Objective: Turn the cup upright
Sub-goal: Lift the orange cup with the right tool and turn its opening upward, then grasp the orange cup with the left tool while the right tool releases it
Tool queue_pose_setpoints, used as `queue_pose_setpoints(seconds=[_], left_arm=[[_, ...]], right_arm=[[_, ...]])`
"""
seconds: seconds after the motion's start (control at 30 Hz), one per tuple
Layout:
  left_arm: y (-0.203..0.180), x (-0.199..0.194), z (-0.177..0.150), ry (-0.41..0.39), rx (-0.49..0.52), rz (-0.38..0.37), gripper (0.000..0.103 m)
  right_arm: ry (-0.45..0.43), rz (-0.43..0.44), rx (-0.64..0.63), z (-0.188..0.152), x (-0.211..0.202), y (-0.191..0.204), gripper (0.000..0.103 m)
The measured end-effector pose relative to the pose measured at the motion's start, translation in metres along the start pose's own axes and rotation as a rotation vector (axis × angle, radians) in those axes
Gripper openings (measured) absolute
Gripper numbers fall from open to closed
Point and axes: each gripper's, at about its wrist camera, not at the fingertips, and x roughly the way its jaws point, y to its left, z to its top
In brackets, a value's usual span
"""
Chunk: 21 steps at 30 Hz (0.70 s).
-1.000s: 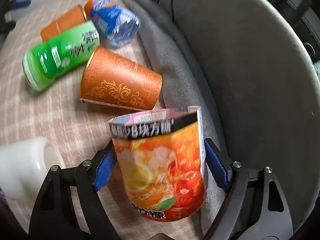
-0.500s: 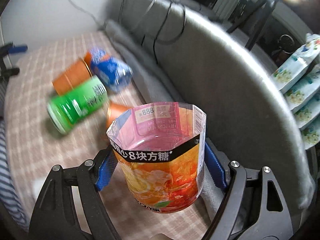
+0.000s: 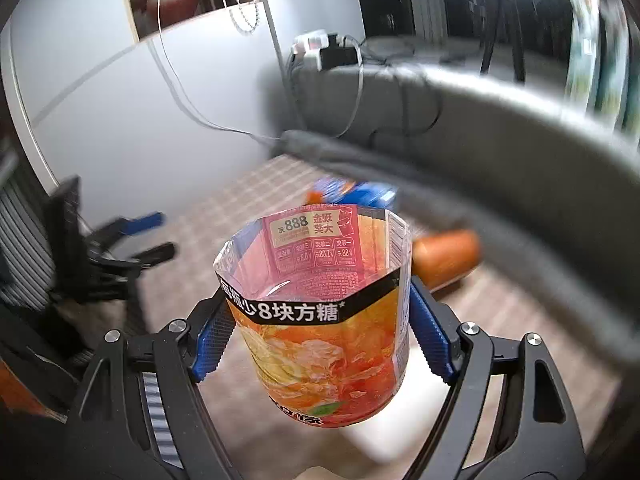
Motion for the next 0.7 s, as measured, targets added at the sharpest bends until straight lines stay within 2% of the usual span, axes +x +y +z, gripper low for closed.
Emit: queue_pose_setpoints(seconds=[0.23, 0.37, 0.43, 0.5, 0.7], left_arm=[[0.012, -0.007, -0.005, 0.023, -0.049, -0.067, 0.082], [0.02, -0.005, -0.009, 0.067, -0.096, -0.138, 0.082], [0.024, -0.004, -0.011, 0.098, -0.129, -0.183, 0.082], [0.03, -0.001, -0.013, 0.135, -0.165, -0.234, 0.082], [0.036, 0.002, -0.017, 0.194, -0.203, -0.293, 0.082]], right_arm=[[0.028, 0.187, 0.208, -0.034, 0.028, 0.026, 0.082], [0.059, 0.26, 0.345, -0.047, 0.056, 0.024, 0.082], [0.102, 0.298, 0.436, -0.055, 0.078, 0.019, 0.083], [0.141, 0.297, 0.484, -0.062, 0.095, 0.016, 0.083], [0.223, 0.304, 0.547, -0.069, 0.131, 0.012, 0.085]])
